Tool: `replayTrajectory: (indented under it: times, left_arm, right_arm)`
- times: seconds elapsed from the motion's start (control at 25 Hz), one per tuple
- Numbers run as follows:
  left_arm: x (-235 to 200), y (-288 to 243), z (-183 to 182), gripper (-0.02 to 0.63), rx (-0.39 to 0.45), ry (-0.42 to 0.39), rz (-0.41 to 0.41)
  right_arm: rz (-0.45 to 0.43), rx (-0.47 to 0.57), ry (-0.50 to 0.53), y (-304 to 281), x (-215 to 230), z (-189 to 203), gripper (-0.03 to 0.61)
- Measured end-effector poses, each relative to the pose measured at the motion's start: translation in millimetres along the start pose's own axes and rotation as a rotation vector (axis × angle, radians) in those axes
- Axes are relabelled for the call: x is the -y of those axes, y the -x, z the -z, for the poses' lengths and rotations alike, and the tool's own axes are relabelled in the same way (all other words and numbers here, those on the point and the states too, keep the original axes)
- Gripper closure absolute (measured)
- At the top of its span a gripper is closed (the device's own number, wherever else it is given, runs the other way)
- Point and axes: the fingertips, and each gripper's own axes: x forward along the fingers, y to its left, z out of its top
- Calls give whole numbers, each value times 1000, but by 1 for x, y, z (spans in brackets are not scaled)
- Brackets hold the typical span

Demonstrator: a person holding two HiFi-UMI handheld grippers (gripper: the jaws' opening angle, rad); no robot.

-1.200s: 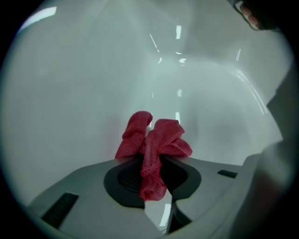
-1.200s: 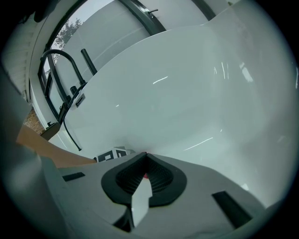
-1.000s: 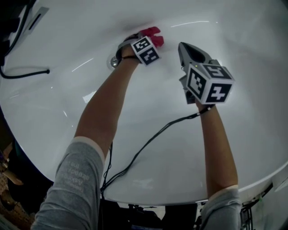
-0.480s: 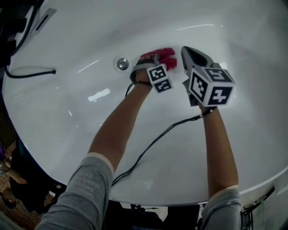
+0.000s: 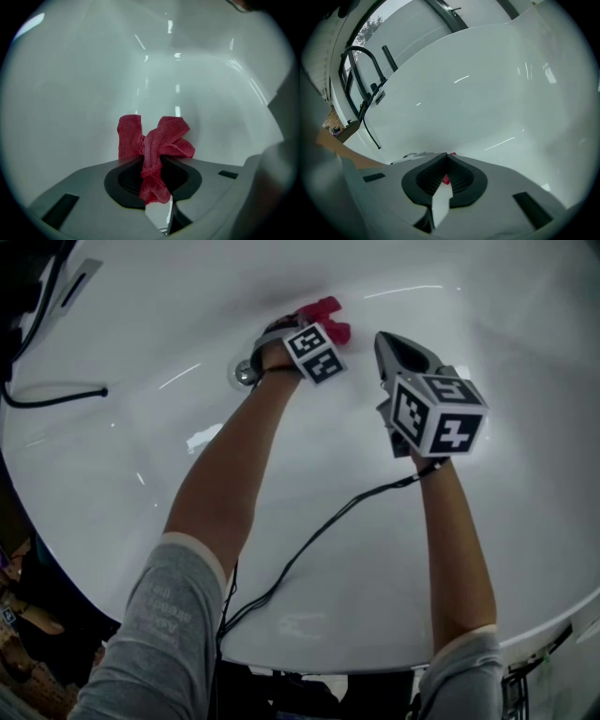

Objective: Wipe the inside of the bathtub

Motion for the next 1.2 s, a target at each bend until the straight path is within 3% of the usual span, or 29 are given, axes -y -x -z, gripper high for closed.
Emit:
replayTrajectory:
  times: [0.12,0.32,0.56,0.76,1.0,1.2]
  left_arm:
    - [-14,-1,-3,528,-27,39,-5]
    - [8,4,-9,532,8,-70,0]
    - [77,18,-18,534,59,-195,43]
    - [107,23,-18,534,65,-161,57]
    - [78,13,-28,531,77,-176,40]
    - [19,-1,-38,529,57,-87,14]
  right_arm:
    - [14,-1,-11,0,6,1,571]
    - [46,1,-33,4,19,0,571]
    - [59,17,-35,6,27,-4,571]
    - [76,22,-38,6,32,-8,571]
    - [88,31,-50,8,36,-9,571]
    - [82,40,-51,7,36,-13,571]
